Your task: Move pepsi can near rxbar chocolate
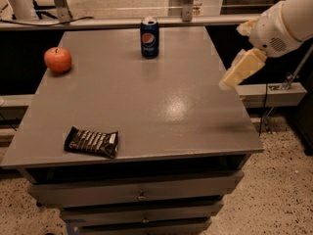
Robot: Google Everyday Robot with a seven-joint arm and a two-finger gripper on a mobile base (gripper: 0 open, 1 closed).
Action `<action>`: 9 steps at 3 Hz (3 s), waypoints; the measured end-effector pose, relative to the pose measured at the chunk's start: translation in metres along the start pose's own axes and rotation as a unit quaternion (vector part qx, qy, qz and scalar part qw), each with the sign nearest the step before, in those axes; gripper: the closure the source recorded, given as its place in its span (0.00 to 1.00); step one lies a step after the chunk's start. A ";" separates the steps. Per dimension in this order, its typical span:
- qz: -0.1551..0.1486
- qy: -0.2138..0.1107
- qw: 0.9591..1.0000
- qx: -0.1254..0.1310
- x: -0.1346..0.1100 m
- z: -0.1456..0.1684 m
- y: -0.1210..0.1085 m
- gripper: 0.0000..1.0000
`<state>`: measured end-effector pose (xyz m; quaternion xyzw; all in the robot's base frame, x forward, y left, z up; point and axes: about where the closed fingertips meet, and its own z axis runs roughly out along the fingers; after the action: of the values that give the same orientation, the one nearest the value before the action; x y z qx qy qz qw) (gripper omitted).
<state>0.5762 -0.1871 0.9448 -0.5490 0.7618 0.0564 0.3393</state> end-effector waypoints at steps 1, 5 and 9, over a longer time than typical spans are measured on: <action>0.024 -0.077 0.996 0.025 -0.028 0.034 -0.037 0.00; 0.091 -0.204 0.974 0.038 -0.079 0.109 -0.071 0.00; 0.127 -0.327 0.937 0.012 -0.170 0.258 -0.098 0.00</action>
Offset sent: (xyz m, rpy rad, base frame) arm 0.1446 0.0856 0.0171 0.4659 -0.2250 -0.0893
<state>0.8080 0.0285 0.8741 -0.3949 0.6731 0.2661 0.5659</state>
